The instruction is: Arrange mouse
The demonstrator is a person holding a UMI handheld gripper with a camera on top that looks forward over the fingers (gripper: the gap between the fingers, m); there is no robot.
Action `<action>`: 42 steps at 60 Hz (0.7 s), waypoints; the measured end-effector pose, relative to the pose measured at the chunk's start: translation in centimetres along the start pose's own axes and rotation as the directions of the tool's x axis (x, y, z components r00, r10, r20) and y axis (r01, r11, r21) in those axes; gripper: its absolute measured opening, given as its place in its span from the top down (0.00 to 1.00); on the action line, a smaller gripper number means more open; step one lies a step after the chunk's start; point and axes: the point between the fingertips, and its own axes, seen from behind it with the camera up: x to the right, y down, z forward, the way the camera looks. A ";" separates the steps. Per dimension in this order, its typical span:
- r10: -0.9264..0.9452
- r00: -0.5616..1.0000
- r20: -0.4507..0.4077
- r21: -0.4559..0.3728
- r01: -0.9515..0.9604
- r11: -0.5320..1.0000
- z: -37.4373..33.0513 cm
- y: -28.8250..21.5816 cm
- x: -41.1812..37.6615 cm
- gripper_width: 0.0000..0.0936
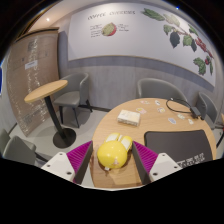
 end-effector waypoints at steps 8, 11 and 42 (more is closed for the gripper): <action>0.041 0.998 -0.038 -0.006 -0.041 0.999 0.5 -0.2 0.6 0.38; 0.055 0.998 -0.019 -0.006 -0.055 0.998 0.5 -0.2 0.3 0.44; 0.052 0.993 -0.103 0.245 -0.025 0.969 -14.1 -5.6 18.3 0.59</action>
